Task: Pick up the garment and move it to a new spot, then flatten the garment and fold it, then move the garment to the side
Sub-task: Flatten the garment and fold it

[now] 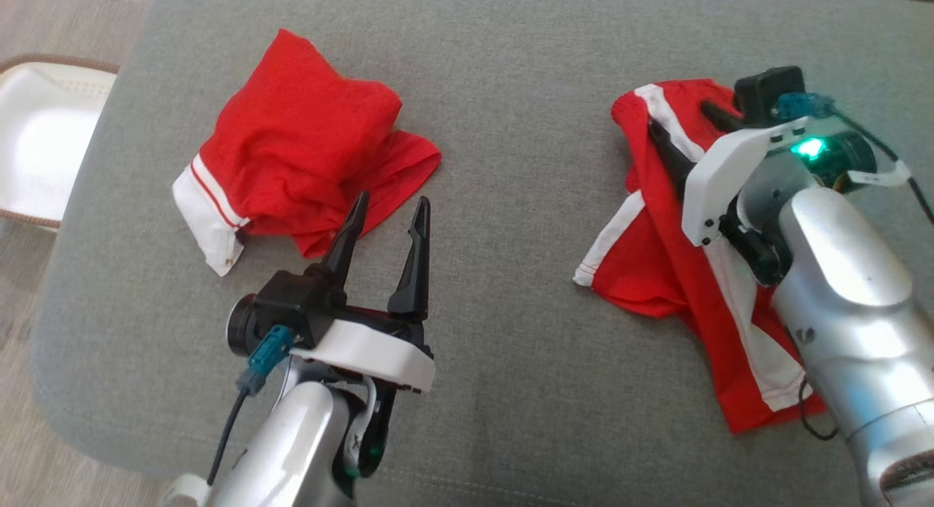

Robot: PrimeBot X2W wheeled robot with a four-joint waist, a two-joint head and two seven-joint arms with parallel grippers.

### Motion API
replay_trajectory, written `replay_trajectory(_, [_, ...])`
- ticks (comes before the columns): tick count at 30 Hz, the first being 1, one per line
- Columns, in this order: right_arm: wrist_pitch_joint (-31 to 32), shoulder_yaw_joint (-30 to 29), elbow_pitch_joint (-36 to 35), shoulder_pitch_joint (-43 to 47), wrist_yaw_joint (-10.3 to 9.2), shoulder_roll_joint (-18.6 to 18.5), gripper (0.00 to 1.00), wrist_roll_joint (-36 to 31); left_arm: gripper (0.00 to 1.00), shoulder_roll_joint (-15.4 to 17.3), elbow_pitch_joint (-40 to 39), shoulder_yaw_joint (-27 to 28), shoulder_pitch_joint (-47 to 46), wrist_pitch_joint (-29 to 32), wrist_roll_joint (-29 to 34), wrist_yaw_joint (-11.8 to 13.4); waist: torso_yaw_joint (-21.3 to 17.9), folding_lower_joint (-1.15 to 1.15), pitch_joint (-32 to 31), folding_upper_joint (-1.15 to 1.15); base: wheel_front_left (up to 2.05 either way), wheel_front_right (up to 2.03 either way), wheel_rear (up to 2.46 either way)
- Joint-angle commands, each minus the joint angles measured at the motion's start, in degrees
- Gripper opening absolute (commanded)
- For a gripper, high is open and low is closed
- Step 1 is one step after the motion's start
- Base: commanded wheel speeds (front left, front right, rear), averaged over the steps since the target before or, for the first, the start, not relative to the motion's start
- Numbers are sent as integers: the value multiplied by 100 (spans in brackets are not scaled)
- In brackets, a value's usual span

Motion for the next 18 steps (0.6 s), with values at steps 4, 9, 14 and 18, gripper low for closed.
replay_trajectory(4, [271, 123, 171, -212, 43, 119, 100, 600, 100, 15, -211, 136, -268, -30, -22, 47, 32, 0, 28, 0, 0, 0, 0])
replay_trajectory(9, [133, 227, 281, -291, 43, 62, 0, 977, 100, 15, -188, 174, -252, -30, 3, 57, -31, 0, 1, 0, 0, 0, 0])
replay_trajectory(14, [-541, 1, 298, -483, 43, -184, 0, 1237, 100, 15, -171, 233, -244, -30, 40, 40, -131, 0, -65, 0, 0, 0, 0])
replay_trajectory(18, [-996, -260, 212, -689, 43, -469, 0, 1478, 100, 15, -163, 270, -216, -30, 54, 25, -198, 0, -158, 0, 0, 0, 0])
